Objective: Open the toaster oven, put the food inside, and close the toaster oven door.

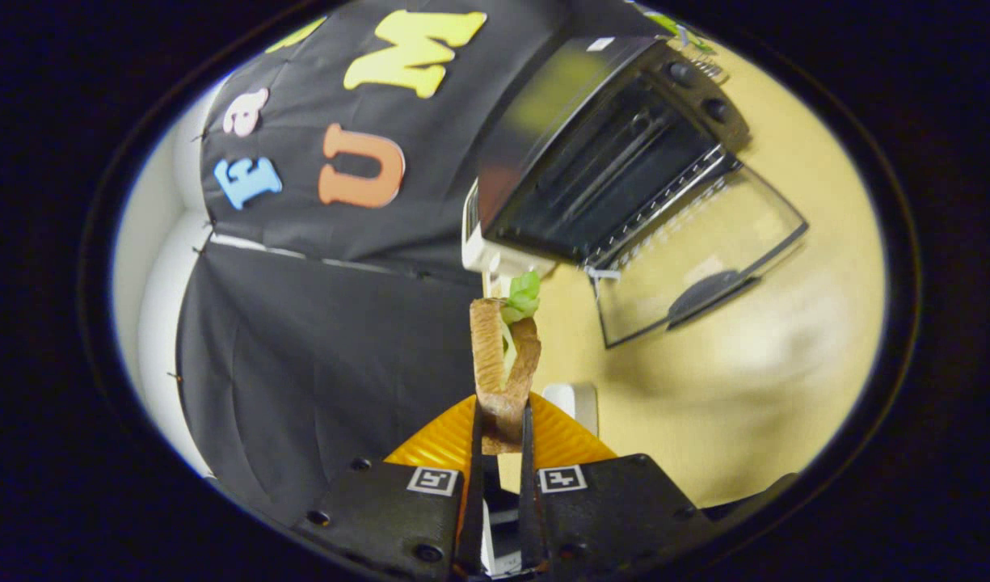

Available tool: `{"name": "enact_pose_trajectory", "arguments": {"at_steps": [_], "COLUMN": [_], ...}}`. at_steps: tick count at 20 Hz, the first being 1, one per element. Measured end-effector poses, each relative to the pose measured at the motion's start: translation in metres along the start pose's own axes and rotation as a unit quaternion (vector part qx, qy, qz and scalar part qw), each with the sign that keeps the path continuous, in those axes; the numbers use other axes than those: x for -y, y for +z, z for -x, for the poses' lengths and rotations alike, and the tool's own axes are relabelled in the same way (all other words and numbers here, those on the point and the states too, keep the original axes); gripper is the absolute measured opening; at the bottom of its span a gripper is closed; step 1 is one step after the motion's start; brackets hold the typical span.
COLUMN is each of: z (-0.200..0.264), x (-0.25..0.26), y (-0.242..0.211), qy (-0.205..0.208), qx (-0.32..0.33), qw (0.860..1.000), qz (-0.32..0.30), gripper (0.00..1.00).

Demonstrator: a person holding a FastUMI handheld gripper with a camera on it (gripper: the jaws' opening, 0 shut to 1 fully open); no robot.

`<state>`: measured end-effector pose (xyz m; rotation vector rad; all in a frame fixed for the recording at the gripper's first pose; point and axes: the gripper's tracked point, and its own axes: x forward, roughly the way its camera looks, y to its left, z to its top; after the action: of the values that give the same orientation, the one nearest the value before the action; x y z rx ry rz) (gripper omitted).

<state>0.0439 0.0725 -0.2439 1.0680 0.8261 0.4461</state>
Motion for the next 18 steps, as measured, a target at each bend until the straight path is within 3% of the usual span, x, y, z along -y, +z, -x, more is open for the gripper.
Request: {"name": "enact_pose_trajectory", "arguments": {"at_steps": [4, 10, 18], "z": [0.003, -0.05, -0.098], "x": [0.023, 0.072, 0.088], "y": [0.066, 0.139, 0.188], "qy": [0.015, 0.018, 0.017], "qx": [0.099, 0.196, 0.273], "qw": [0.994, 0.975, 0.952], "qz": [-0.044, -0.099, -0.133], "gripper": [0.23, 0.23, 0.25]}}
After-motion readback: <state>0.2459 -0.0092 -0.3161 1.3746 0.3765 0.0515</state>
